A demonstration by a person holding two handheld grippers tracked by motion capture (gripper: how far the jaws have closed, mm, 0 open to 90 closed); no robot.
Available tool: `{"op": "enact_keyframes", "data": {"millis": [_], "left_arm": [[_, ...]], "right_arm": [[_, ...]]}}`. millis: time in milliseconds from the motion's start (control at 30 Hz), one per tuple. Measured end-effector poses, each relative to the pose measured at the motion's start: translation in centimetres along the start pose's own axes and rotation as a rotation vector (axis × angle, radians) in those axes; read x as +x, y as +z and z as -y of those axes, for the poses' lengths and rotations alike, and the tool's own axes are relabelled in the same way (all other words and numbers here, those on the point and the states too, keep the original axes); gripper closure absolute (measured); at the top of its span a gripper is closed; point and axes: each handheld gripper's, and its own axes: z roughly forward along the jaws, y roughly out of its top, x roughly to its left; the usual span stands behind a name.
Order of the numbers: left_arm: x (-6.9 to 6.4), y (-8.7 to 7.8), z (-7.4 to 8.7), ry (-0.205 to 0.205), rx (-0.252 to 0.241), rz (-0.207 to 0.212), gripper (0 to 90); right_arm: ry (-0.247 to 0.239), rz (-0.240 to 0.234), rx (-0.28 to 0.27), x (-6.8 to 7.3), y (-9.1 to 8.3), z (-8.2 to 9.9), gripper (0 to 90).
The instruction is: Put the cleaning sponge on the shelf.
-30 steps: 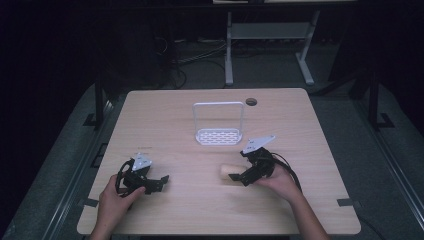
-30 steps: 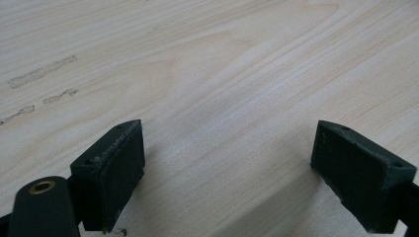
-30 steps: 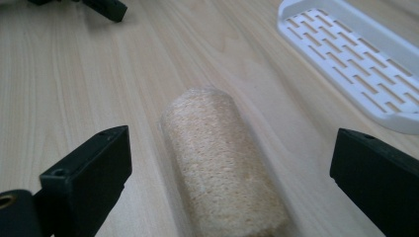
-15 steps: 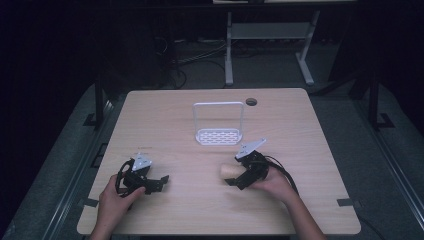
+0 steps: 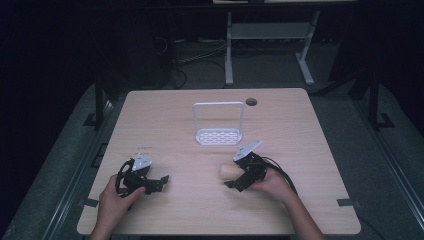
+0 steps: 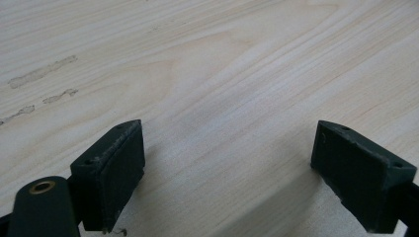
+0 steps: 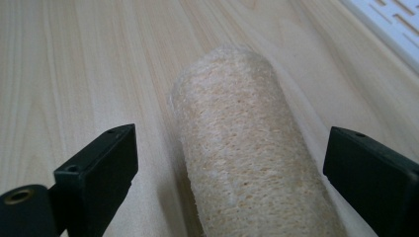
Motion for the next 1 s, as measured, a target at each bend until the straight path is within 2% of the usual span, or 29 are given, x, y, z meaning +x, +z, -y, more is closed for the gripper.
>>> {"op": "enact_keyframes", "data": {"millis": [33, 67, 400, 733, 1000], "left_arm": [[0.00, 0.00, 0.00, 0.000, 0.000, 0.000, 12.7], [0.00, 0.00, 0.00, 0.000, 0.000, 0.000, 12.7], [0.00, 0.00, 0.00, 0.000, 0.000, 0.000, 12.7], [0.00, 0.00, 0.00, 0.000, 0.000, 0.000, 12.7], [0.00, 0.00, 0.00, 0.000, 0.000, 0.000, 12.7]], "right_arm": [[0.002, 0.003, 0.006, 0.06, 0.08, 0.00, 7.2], [-0.008, 0.002, 0.012, 0.08, 0.11, 0.03, 12.4], [-0.025, 0.017, 0.017, 0.11, 0.10, 0.06, 17.1], [-0.040, 0.033, 0.020, 0.16, -0.09, 0.13, 29.8], [-0.044, 0.042, 0.012, 0.15, -0.26, 0.25, 36.4]]}}
